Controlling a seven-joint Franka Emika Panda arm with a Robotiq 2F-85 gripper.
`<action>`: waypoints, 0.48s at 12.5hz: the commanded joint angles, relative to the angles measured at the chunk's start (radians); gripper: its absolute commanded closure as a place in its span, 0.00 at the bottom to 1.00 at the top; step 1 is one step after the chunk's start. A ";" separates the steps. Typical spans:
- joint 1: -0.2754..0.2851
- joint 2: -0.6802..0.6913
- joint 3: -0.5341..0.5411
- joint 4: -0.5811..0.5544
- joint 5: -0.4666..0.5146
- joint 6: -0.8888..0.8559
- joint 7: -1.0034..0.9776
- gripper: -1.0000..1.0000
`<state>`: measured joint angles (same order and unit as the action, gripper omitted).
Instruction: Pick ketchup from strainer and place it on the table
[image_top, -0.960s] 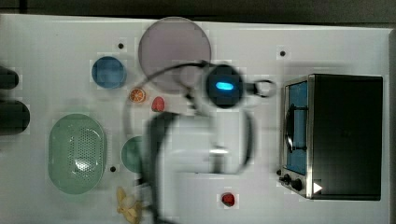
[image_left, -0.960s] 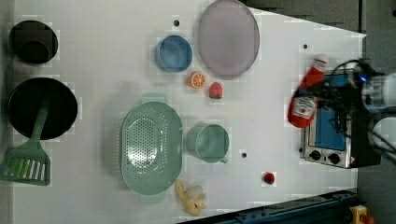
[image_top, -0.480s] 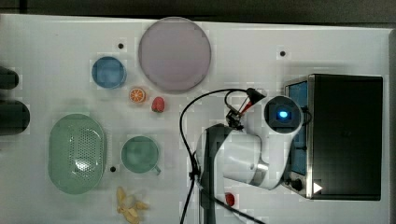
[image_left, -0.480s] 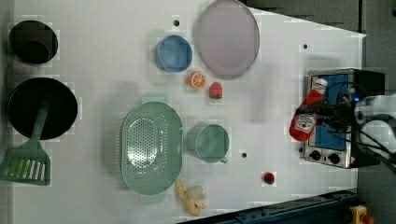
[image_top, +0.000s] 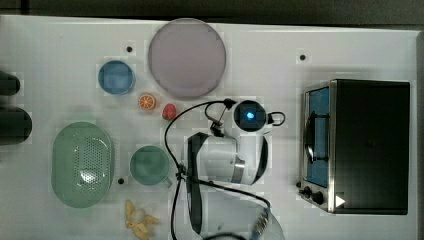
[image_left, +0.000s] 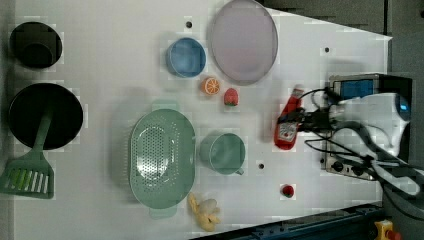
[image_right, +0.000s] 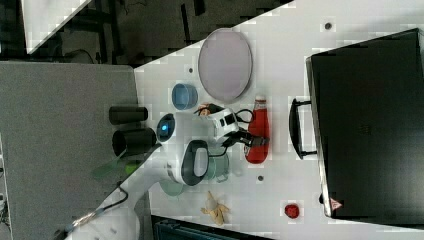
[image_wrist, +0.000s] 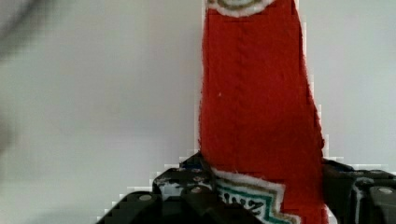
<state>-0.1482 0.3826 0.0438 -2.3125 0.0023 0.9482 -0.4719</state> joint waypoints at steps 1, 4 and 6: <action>0.010 -0.003 0.004 -0.013 0.002 0.053 -0.035 0.25; 0.010 -0.050 0.005 -0.007 0.003 0.040 -0.032 0.00; 0.010 -0.141 0.016 0.022 0.010 -0.023 -0.007 0.00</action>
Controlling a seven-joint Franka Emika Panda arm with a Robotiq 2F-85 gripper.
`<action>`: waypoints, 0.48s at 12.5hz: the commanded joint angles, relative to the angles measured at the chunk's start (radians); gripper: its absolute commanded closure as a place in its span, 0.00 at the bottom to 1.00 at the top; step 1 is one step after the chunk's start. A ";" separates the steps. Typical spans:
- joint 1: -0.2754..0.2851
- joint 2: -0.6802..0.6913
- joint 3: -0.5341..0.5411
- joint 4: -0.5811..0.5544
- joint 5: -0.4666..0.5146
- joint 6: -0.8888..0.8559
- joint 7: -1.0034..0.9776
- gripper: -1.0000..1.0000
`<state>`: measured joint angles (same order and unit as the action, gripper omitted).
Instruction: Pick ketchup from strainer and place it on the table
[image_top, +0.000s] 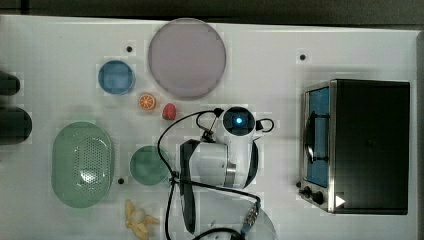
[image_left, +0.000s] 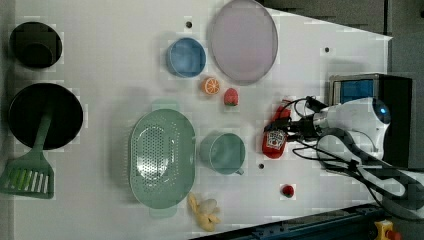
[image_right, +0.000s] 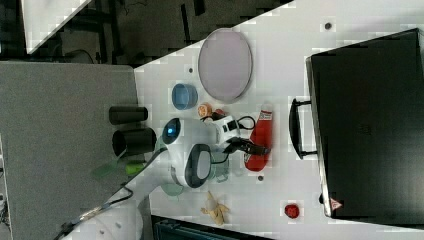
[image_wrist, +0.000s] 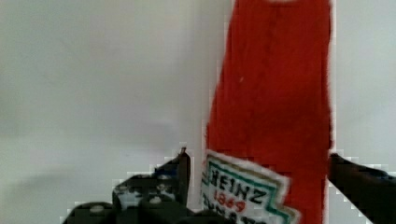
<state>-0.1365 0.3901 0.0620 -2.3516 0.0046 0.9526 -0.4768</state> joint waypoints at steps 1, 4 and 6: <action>-0.001 -0.200 0.005 0.087 0.010 -0.096 0.030 0.00; 0.000 -0.328 0.013 0.208 0.011 -0.393 0.140 0.00; 0.000 -0.381 0.012 0.314 0.011 -0.564 0.190 0.00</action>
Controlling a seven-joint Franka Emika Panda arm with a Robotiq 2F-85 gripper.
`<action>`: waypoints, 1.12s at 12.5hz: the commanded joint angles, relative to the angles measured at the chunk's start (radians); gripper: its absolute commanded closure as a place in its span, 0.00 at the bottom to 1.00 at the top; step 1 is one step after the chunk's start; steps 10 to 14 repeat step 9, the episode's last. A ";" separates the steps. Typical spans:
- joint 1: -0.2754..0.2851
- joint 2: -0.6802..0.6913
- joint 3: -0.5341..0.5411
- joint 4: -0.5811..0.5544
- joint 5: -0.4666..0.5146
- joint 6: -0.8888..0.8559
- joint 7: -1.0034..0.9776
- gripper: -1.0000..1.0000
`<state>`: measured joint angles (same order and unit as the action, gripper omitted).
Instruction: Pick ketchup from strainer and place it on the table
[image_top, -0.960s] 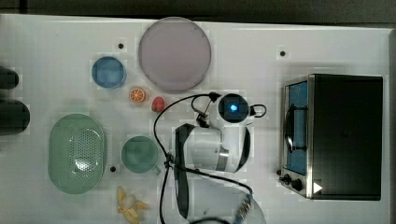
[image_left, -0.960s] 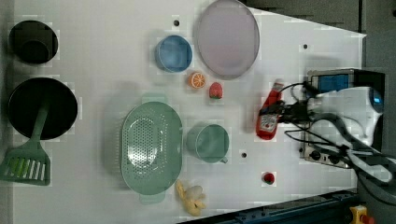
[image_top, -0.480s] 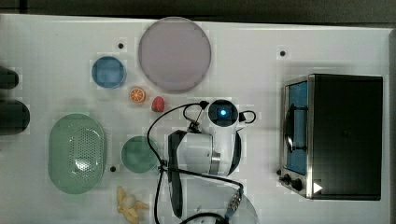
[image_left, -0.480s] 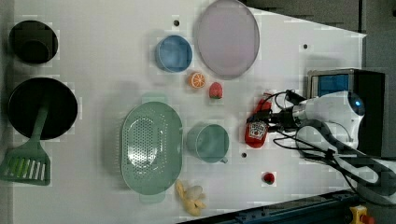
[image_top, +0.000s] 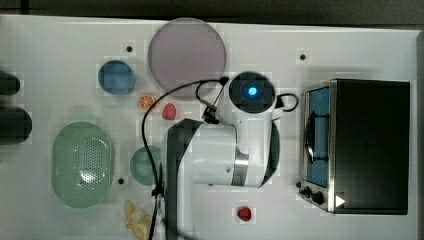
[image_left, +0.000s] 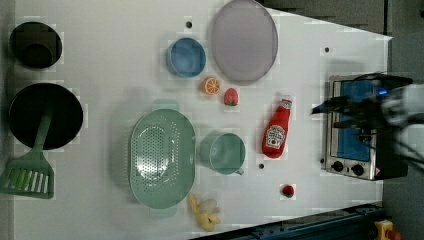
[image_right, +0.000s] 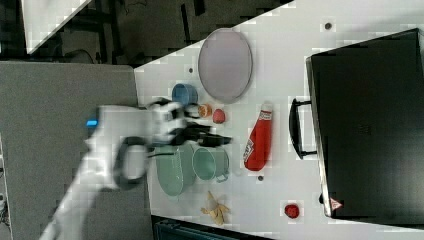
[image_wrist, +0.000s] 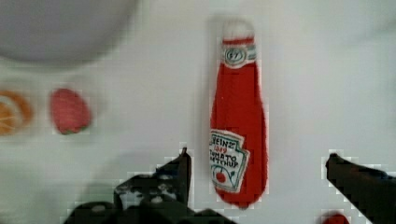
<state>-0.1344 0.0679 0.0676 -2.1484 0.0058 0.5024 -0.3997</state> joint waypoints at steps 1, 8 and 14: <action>-0.002 -0.073 0.006 0.166 0.009 -0.165 0.138 0.00; -0.004 -0.087 0.000 0.427 0.006 -0.380 0.218 0.00; -0.004 -0.086 0.000 0.428 0.006 -0.374 0.218 0.00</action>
